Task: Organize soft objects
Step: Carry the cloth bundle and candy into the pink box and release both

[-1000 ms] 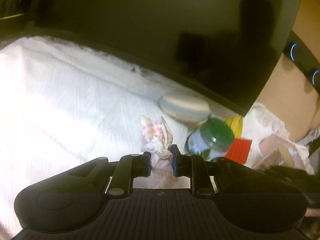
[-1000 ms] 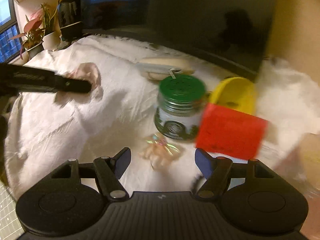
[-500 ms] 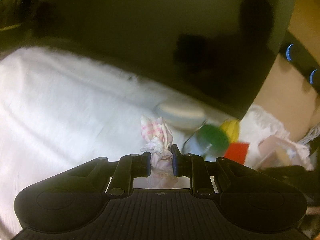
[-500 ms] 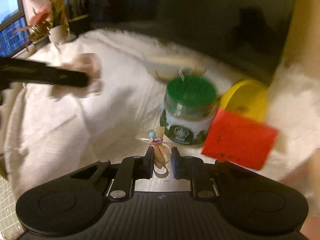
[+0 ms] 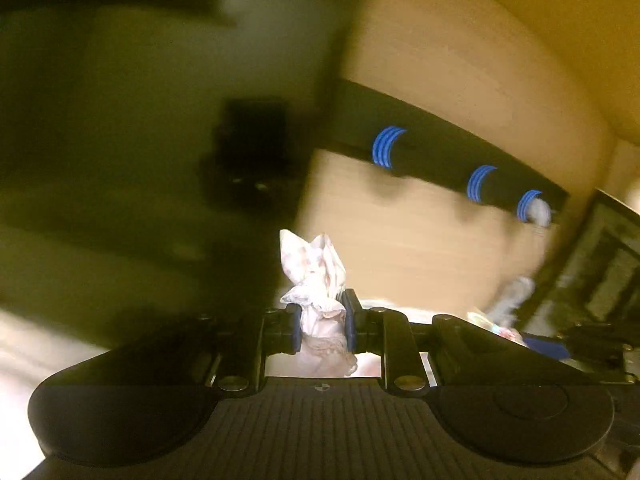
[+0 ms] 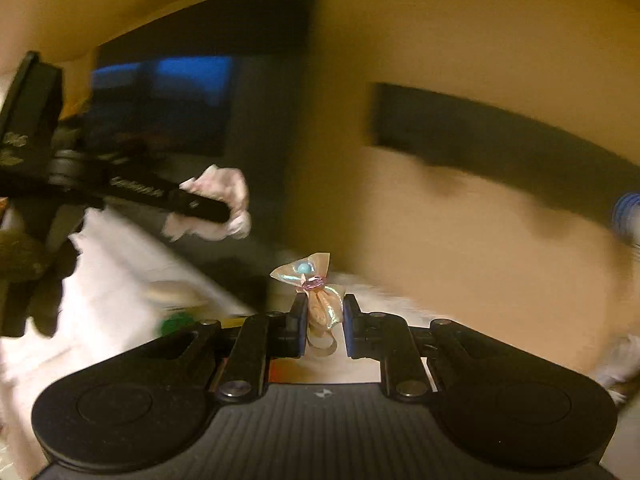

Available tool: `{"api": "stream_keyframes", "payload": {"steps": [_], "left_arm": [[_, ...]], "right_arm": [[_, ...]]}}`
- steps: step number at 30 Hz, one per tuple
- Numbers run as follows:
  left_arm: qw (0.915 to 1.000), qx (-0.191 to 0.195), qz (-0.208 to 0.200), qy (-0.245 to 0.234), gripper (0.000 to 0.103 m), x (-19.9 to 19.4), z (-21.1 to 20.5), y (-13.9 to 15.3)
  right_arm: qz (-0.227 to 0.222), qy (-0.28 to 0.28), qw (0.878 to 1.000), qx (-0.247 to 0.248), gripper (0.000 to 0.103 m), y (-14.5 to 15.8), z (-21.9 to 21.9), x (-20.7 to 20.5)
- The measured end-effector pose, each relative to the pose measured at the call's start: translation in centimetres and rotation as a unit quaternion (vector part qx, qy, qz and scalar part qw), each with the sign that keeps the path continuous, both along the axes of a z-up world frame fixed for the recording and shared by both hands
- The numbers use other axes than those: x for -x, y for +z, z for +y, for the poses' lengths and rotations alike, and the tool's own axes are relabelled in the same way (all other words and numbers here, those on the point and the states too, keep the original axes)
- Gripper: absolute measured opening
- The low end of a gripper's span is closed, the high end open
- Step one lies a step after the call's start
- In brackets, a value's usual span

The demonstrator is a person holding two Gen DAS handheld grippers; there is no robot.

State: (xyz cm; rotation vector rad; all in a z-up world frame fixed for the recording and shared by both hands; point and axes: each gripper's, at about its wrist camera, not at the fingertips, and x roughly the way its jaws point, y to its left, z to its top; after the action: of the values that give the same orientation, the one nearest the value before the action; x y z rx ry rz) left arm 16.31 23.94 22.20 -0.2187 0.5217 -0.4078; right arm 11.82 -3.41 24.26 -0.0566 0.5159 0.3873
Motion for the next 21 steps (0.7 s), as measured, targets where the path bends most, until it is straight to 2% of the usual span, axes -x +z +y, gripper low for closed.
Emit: {"api": "stream_keyframes", "payload": {"steps": [3,10,14,16,17,19,20,21], "left_arm": [[0.9980,0.025,0.013,-0.057,0.023,-1.6,-4.5,0.3],[0.9884,0.014,0.013,-0.151,0.023,-2.4,-13.5,0.4],[0.9837,0.010,0.031,-0.177,0.024,-3.1,-16.7,-0.2],[0.9814,0.029,0.044,-0.185,0.026,-3.4,-17.2,-0.6],[0.9785,0.055,0.055,-0.191,0.026,-3.9,-17.4,-1.1],[0.9709,0.112,0.091,-0.192,0.035,-5.2,-17.5,-2.5],[0.9684,0.124,0.109,-0.187,0.036,-5.6,-17.3,-3.2],[0.9670,0.124,0.129,-0.181,0.036,-6.1,-17.8,-4.1]], "right_arm": [[0.005,-0.057,0.998,0.012,0.017,-0.5,-3.5,-0.5],[0.024,-0.118,0.993,0.020,0.017,-2.0,-9.8,0.2],[0.043,-0.134,0.990,0.015,0.017,-3.2,-11.4,-0.3],[0.051,-0.136,0.989,0.010,0.017,-3.5,-12.0,-0.3],[0.058,-0.135,0.989,0.006,0.018,-4.0,-12.3,-0.4],[0.081,-0.124,0.989,-0.007,0.028,-5.3,-12.8,-0.9],[0.091,-0.125,0.988,-0.011,0.033,-6.1,-13.3,-1.1],[0.101,-0.131,0.986,-0.013,0.043,-6.9,-13.5,-1.1]]}}
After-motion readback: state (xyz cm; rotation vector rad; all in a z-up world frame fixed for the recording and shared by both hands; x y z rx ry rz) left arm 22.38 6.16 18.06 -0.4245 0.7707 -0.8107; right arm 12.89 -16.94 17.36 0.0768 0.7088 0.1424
